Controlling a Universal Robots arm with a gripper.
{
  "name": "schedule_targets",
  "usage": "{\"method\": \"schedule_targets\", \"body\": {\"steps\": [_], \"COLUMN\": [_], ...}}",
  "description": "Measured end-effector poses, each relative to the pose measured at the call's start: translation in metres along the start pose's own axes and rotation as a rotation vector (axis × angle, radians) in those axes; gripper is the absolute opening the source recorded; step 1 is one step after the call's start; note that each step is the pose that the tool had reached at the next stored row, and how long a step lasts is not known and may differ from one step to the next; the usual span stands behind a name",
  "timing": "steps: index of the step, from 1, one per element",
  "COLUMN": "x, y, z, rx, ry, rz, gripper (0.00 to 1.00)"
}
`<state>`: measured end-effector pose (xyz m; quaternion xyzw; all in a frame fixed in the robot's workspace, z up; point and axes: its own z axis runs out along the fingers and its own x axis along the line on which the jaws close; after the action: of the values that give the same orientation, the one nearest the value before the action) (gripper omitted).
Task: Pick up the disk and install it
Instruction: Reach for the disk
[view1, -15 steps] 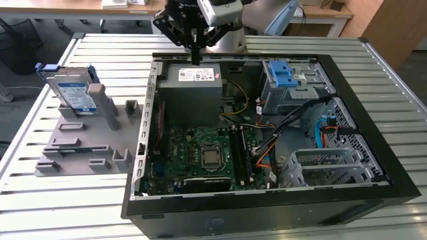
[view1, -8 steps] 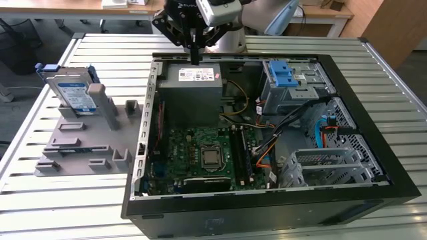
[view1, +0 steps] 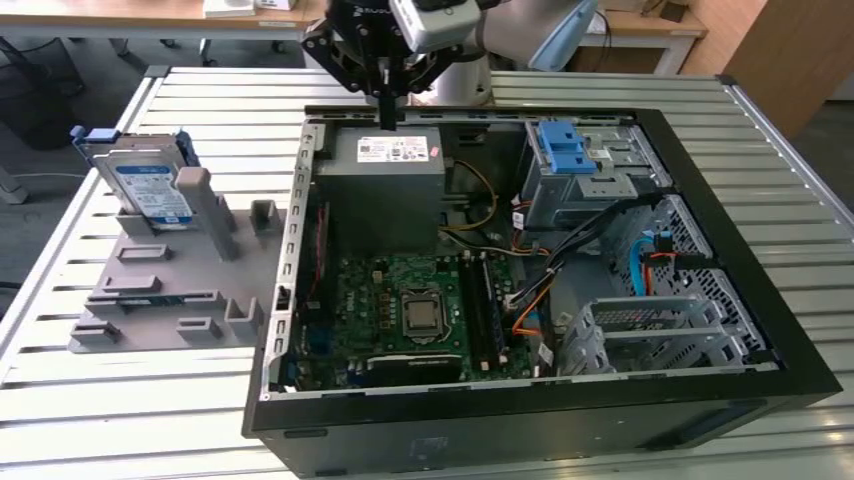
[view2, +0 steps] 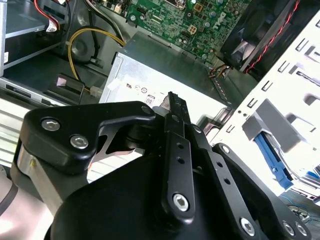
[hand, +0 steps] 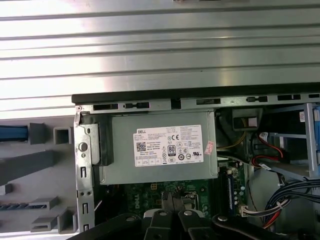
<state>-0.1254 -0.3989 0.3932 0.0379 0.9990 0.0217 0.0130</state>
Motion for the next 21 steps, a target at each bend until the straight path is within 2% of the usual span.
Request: {"method": "schedule_targets", "body": {"steps": [21], "x": [0.0045], "y": [-0.0004], "z": [0.0005], "rx": [0.0], "ry": [0.0001], "rz": [0.0], "gripper": [0.11]}}
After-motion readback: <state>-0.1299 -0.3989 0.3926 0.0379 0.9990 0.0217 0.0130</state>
